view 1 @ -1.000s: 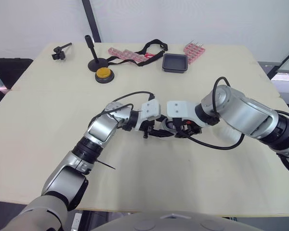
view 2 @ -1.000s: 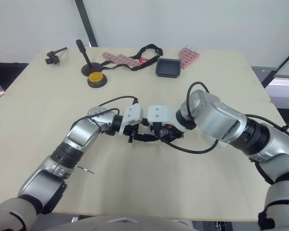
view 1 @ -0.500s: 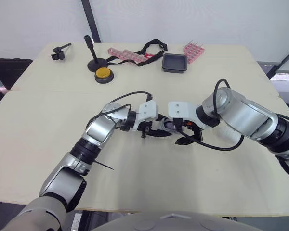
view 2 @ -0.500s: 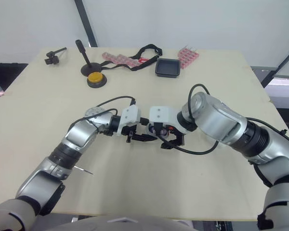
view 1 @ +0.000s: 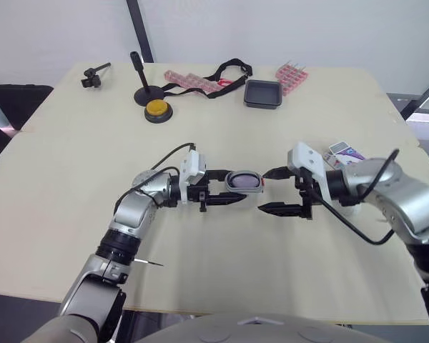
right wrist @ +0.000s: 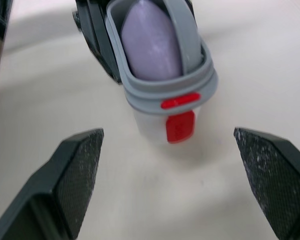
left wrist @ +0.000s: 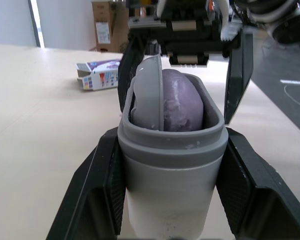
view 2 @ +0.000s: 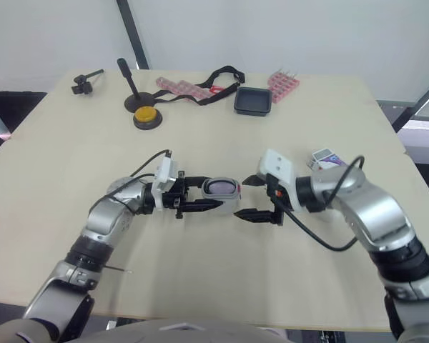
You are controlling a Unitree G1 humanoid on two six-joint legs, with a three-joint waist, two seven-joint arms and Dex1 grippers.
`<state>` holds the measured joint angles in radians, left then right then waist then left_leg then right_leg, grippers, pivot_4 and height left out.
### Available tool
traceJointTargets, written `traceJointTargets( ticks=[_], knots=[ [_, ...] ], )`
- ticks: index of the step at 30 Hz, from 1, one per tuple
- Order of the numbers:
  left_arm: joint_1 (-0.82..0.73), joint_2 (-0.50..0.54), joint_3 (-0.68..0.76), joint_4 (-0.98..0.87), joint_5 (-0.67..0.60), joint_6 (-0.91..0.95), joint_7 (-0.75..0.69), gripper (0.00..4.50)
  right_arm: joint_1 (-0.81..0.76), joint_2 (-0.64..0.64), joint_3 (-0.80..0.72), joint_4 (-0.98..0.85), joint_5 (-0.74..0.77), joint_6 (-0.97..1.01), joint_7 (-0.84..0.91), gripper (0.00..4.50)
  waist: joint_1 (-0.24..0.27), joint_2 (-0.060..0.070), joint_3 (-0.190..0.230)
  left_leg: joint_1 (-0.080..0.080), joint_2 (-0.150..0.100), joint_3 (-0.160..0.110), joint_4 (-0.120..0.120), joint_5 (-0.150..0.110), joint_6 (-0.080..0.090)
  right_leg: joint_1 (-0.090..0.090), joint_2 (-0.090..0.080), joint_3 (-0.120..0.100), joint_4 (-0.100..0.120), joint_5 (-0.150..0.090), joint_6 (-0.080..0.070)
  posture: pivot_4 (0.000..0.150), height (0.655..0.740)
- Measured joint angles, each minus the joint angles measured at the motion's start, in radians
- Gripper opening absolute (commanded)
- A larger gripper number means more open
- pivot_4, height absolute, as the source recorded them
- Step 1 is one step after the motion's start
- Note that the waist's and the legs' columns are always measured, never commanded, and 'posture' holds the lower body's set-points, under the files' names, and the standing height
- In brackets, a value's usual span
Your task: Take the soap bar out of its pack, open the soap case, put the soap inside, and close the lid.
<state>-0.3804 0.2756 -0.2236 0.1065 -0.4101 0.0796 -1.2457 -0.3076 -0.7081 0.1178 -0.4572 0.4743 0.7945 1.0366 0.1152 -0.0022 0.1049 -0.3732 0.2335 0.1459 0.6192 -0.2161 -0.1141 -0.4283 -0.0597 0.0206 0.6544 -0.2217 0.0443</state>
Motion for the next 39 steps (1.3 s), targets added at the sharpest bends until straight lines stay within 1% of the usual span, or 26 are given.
traceJointTargets(
  ticks=[6, 8, 11, 14, 17, 20, 23, 27, 31, 34, 36, 38, 39],
  knots=[
    [0.053, -0.018, -0.007, -0.005, 0.013, -0.037, 0.0, 1.94, 0.189, 0.056, -0.052, 0.011, -0.01, -0.222, -0.021, 4.49, -0.012, 0.0, 0.0, 0.0, 0.0, 0.0, 0.0, -0.002, 0.003, 0.0, -0.001, 0.0, 0.0, -0.001, -0.002, 0.15, 0.7291],
    [0.058, -0.017, -0.013, 0.004, 0.02, -0.056, -0.006, 1.94, 0.211, 0.06, -0.062, 0.022, -0.016, -0.26, -0.033, 4.49, -0.015, 0.0, 0.0, 0.0, 0.0, 0.0, 0.001, -0.002, 0.003, 0.0, -0.001, 0.0, 0.0, -0.001, -0.002, 0.15, 0.7291],
    [0.056, -0.019, -0.016, 0.039, 0.037, -0.093, -0.01, 1.94, 0.245, 0.047, -0.15, 0.022, -0.005, -0.285, -0.054, 4.49, -0.018, 0.0, 0.0, 0.0, 0.0, 0.0, 0.001, -0.002, 0.004, 0.0, -0.001, 0.0, 0.0, -0.001, -0.002, 0.15, 0.7291],
    [0.041, -0.023, -0.025, 0.08, 0.058, -0.123, -0.019, 1.94, 0.311, 0.021, -0.294, 0.018, 0.043, -0.283, -0.063, 4.49, -0.013, 0.0, 0.0, 0.0, 0.0, 0.0, 0.001, -0.003, 0.005, 0.0, -0.001, 0.0, -0.001, -0.001, -0.002, 0.15, 0.7291],
    [0.029, -0.023, -0.031, 0.089, 0.067, -0.145, -0.035, 1.94, 0.441, 0.0, -0.452, 0.025, 0.074, -0.321, -0.042, 4.49, -0.006, 0.0, 0.0, -0.001, 0.0, 0.0, 0.001, -0.004, 0.006, 0.0, -0.002, 0.0, -0.003, -0.001, -0.002, 0.15, 0.7291],
    [0.019, -0.023, -0.03, 0.115, 0.077, -0.156, -0.034, 1.94, 0.582, 0.044, -0.639, 0.079, 0.107, -0.422, -0.003, 4.49, -0.006, 0.0, 0.0, -0.002, 0.0, 0.001, 0.002, -0.004, 0.008, 0.0, -0.003, 0.0, -0.004, -0.001, -0.002, 0.15, 0.7291],
    [0.016, -0.029, -0.029, 0.121, 0.078, -0.156, -0.024, 1.94, 0.655, 0.081, -0.749, 0.134, 0.112, -0.501, 0.003, 4.49, -0.014, 0.001, 0.0, -0.001, 0.0, 0.001, 0.003, -0.005, 0.008, 0.0, -0.004, 0.0, -0.004, -0.002, -0.003, 0.15, 0.7291],
    [0.016, -0.034, -0.029, 0.12, 0.077, -0.146, -0.015, 1.94, 0.705, 0.098, -0.833, 0.186, 0.125, -0.538, -0.013, 4.49, -0.031, 0.001, -0.001, -0.001, 0.0, 0.001, 0.004, -0.005, 0.008, 0.0, -0.004, 0.001, -0.003, -0.002, -0.003, 0.15, 0.7291],
    [0.018, -0.033, -0.029, 0.112, 0.075, -0.129, -0.012, 1.94, 0.774, 0.105, -0.895, 0.311, 0.104, -0.611, -0.01, 4.49, -0.032, 0.002, -0.001, -0.002, 0.0, 0.001, 0.004, -0.005, 0.009, 0.001, -0.004, 0.0, -0.004, -0.002, -0.003, 0.15, 0.7291],
    [0.024, -0.017, -0.03, 0.094, 0.067, -0.11, -0.024, 1.94, 0.845, 0.107, -0.903, 0.408, 0.085, -0.647, 0.018, 4.49, -0.034, 0.002, -0.001, -0.002, -0.001, 0.001, 0.004, -0.006, 0.011, 0.001, -0.004, 0.0, -0.006, -0.002, -0.003, 0.15, 0.7291],
    [0.025, -0.011, -0.03, 0.088, 0.067, -0.106, -0.028, 1.94, 0.856, 0.105, -0.902, 0.431, 0.079, -0.65, 0.021, 4.49, -0.041, 0.003, -0.002, -0.001, -0.001, 0.001, 0.004, -0.006, 0.011, 0.001, -0.004, 0.0, -0.006, -0.002, -0.003, 0.15, 0.7291],
    [0.025, -0.011, -0.033, 0.087, 0.068, -0.103, -0.03, 1.94, 0.852, 0.08, -0.9, 0.445, 0.076, -0.646, 0.018, 4.49, -0.048, 0.004, -0.002, 0.0, -0.001, 0.002, 0.005, -0.006, 0.011, 0.001, -0.005, 0.0, -0.006, -0.002, -0.003, 0.15, 0.7291],
    [0.025, -0.011, -0.034, 0.087, 0.069, -0.102, -0.031, 1.94, 0.853, 0.047, -0.895, 0.448, 0.067, -0.635, 0.02, 4.49, -0.05, 0.004, -0.002, 0.0, -0.002, 0.002, 0.005, -0.006, 0.011, 0.001, -0.005, 0.0, -0.006, -0.002, -0.003, 0.15, 0.7291]
  ],
)
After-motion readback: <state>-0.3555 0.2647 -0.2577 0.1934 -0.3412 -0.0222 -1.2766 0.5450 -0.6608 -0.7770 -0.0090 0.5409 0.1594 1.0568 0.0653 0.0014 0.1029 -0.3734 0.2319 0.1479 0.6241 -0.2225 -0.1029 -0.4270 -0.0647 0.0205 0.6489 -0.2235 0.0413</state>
